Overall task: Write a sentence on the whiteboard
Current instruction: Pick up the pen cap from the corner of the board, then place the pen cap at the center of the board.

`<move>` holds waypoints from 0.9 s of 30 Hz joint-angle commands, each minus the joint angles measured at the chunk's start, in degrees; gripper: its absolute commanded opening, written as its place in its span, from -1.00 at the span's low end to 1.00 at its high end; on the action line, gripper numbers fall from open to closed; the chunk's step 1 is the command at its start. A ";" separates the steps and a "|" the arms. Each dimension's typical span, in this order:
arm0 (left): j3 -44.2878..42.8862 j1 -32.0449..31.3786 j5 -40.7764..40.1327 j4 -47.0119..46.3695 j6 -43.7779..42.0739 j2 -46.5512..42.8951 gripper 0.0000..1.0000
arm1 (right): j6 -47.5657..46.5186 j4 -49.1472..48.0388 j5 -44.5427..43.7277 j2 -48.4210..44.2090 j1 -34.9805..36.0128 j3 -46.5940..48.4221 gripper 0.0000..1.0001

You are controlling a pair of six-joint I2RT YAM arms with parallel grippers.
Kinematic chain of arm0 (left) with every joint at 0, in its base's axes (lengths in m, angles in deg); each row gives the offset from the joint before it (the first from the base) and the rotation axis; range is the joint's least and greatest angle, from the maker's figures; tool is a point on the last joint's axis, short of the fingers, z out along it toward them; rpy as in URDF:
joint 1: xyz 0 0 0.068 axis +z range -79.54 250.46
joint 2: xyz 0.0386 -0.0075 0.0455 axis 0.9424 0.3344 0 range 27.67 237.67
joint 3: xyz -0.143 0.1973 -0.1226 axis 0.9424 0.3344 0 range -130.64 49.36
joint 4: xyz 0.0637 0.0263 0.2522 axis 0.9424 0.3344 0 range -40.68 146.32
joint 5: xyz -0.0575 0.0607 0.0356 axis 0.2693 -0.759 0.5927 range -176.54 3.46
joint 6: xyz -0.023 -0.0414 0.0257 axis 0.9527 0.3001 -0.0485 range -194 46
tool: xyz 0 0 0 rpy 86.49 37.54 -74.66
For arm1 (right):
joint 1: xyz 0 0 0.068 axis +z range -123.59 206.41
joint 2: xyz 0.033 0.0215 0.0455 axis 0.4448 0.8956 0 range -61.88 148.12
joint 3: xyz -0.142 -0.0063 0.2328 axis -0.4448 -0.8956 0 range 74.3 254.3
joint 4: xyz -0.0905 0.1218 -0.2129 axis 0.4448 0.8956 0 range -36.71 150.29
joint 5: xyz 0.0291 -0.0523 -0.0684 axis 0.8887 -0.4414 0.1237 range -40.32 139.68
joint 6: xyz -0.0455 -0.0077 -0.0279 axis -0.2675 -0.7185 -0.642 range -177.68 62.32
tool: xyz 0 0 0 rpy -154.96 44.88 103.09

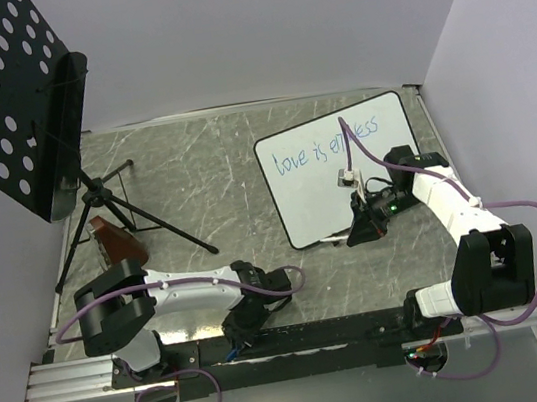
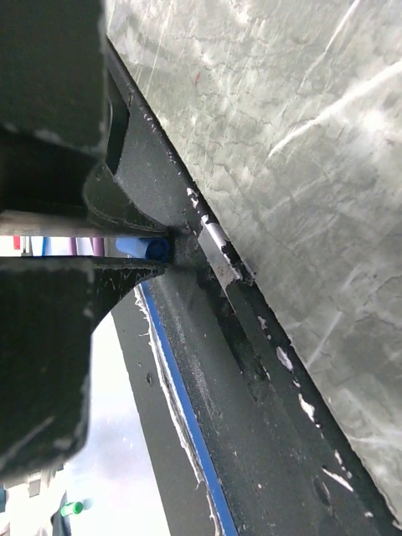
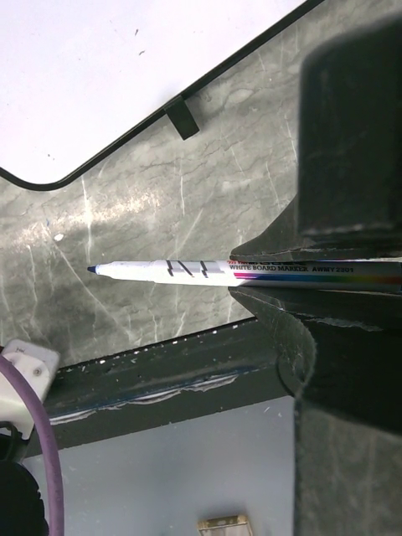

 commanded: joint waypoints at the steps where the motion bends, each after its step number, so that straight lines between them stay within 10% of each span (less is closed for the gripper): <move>1: -2.42 0.72 -2.87 -2.45 2.64 -1.21 -0.98 | -2.54 0.85 2.55 -2.86 -0.51 1.67 -1.00; 10: -6.82 17.40 0.80 -16.31 1.94 -7.10 -0.98 | -1.93 0.06 1.94 -3.47 -0.77 1.40 -1.00; 21: -10.44 28.57 -3.32 -20.91 11.24 5.82 -0.92 | -2.45 0.41 2.38 -4.35 -1.30 1.05 -1.00; 27: -5.07 33.33 0.72 -25.30 15.12 3.98 -0.27 | -2.81 0.68 2.38 -4.70 -1.21 1.05 -1.00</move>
